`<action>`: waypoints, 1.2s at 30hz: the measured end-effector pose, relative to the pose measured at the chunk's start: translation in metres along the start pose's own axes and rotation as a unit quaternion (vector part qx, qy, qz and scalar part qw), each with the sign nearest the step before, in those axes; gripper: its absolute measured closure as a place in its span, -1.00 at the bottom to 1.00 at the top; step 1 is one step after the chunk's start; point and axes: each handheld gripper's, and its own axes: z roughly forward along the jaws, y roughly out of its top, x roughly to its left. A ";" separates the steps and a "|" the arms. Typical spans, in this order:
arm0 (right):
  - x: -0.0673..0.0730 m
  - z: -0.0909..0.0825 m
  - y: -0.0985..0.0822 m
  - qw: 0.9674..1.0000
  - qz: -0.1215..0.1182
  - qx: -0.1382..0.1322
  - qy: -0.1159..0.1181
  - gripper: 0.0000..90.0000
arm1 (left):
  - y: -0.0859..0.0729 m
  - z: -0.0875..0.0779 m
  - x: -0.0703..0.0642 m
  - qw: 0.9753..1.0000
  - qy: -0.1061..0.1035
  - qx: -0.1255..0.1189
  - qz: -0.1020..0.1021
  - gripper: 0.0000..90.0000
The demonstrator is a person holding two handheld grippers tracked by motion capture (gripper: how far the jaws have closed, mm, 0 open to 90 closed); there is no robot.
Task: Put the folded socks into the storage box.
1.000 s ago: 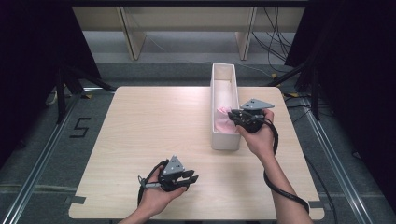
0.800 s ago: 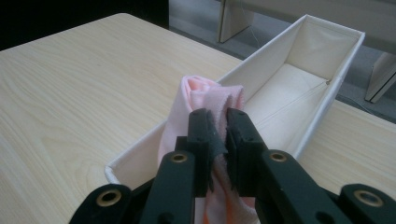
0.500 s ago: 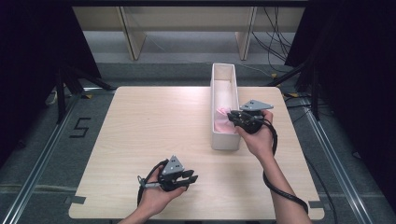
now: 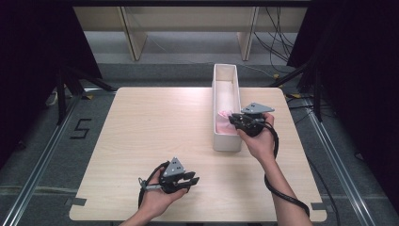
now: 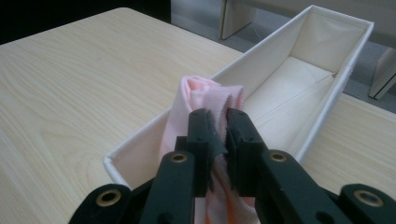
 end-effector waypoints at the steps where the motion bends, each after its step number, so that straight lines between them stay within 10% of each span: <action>1: -0.001 0.000 -0.001 1.000 -0.002 0.001 0.000 0.79 | 0.000 0.000 0.000 1.000 0.001 -0.001 -0.001 0.58; 36: 0.003 0.002 -0.011 0.999 0.027 0.016 0.024 0.77 | -0.002 0.001 0.000 1.000 0.000 0.000 -0.002 0.57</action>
